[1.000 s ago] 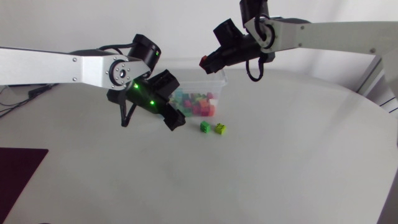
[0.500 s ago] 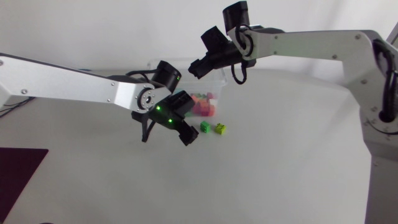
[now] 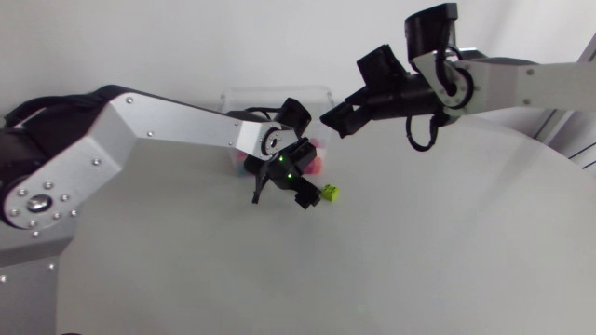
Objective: Place the duplo bricks in the container
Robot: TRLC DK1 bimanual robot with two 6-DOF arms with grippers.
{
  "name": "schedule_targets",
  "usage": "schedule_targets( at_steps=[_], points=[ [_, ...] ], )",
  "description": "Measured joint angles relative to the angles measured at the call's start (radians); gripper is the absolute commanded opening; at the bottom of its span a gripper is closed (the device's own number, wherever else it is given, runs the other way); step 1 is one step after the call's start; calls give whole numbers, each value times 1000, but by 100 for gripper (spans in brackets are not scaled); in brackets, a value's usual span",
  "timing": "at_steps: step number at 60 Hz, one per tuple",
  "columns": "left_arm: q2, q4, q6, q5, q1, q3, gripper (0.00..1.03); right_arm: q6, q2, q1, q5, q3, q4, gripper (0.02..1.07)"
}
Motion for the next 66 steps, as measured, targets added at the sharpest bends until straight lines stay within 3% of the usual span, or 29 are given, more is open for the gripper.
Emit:
schedule_targets(
  at_steps=[24, 32, 56, 66],
  points=[
    [120, -156, -56, -18, 2, 203, 77, -5, -200, -65, -56, -260, 15, 102],
    [147, -212, -74, -24, 2, 262, 65, -27, -269, -65, -56, -330, 15, 102],
    [272, -380, -103, -27, -5, 482, 60, -61, -364, -114, -83, -446, 14, 99],
    [283, -395, -110, -27, -18, 506, 41, -95, -373, -119, -94, -500, 12, 96]
  ],
)
